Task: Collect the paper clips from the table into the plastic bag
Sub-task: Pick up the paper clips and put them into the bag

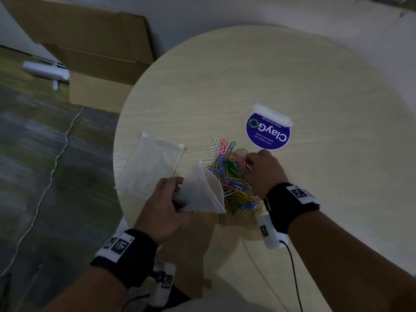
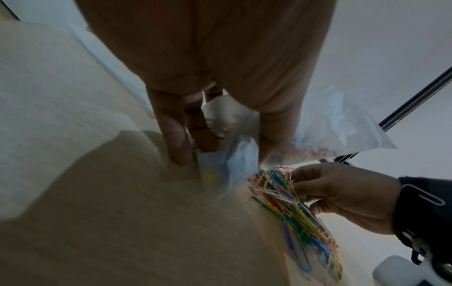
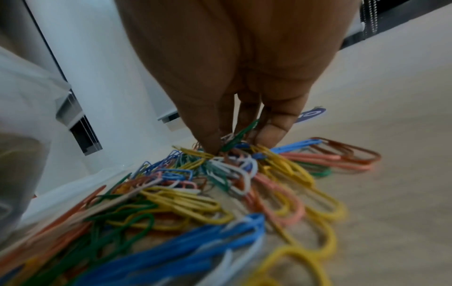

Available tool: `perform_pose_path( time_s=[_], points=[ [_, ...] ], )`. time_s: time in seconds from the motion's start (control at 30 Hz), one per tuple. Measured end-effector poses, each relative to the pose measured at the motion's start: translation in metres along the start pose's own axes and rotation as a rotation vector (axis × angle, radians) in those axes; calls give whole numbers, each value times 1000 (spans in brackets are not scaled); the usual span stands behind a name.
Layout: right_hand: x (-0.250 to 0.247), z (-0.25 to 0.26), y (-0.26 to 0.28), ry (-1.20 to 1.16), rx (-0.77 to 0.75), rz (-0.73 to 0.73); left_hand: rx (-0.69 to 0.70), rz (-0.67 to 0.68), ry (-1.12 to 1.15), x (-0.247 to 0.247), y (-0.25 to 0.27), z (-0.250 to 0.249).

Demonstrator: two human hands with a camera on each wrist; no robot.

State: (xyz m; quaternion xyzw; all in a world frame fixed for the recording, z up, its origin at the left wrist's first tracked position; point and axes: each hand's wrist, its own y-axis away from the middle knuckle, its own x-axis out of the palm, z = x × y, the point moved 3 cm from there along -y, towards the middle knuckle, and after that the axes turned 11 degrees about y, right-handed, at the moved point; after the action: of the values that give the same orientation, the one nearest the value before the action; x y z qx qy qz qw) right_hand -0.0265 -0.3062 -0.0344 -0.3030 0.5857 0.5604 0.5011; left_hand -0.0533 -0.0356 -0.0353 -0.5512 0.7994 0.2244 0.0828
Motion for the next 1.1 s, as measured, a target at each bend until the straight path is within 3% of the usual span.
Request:
perform_pose_path(
  time_s=[0.2,0.47,0.7,0.93,1.1],
  points=[
    [-11,-6,8,-89,22,-19,-3,4,-10,1,-1,-2],
    [-55,-15,39,-410,89,-132,-48,5,-45,5,-4,-10],
    [-83,17,76,-442,-93,-106,-21,-11,-67,10,-10,-18],
    [-67,54,74,-177,-241,-27,4,-24,-71,13,-11,-16],
    [-77,56,77,-316,-281,-59,2,-23,-66,11,-11,-13]
  ],
)
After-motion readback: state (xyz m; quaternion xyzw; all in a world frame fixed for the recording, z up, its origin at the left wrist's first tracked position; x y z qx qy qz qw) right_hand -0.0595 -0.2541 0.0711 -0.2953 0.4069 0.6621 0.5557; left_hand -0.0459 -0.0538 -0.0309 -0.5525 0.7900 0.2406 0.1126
